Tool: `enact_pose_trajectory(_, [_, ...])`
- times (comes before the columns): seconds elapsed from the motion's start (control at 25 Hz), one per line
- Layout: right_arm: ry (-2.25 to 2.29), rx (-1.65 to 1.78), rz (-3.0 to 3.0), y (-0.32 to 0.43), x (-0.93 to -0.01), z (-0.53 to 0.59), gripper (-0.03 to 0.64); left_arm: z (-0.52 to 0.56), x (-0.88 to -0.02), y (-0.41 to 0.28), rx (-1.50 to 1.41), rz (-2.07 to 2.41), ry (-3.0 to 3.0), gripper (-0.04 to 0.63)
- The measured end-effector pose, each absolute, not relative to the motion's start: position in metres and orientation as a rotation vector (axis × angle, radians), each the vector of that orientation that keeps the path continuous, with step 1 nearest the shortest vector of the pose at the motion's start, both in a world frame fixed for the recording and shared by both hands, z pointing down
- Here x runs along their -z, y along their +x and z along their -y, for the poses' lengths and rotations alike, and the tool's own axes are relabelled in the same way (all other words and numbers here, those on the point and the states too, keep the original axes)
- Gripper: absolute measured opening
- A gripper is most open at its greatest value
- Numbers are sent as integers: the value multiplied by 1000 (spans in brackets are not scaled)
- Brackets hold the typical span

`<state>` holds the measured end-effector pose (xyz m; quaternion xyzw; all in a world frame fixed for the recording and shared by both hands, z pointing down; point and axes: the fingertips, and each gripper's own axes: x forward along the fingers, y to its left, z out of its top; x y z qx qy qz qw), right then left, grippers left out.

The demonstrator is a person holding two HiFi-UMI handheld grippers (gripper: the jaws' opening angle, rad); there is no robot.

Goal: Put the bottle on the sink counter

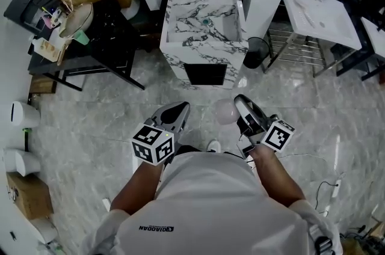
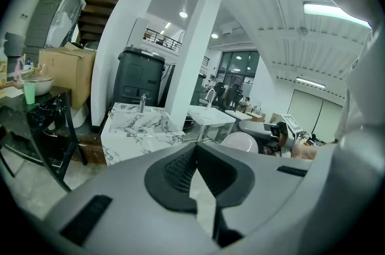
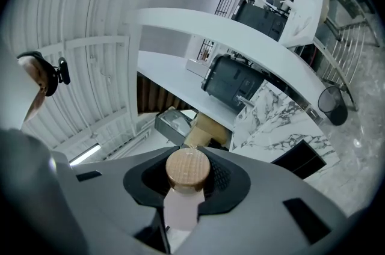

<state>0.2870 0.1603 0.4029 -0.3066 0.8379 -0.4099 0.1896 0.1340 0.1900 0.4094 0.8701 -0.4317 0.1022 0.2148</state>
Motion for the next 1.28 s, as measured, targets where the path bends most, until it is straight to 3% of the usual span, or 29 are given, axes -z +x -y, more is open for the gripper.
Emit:
enact_pose_trajectory(0.72, [-924, 1142, -2334, 306, -412, -120, 118, -129, -408, 153, -291, 1129, 2472, 14])
enact_pose_trajectory(1.28, [-927, 1156, -2382, 249, -417, -19, 118, -31, -421, 102, -247, 1155, 2467, 14])
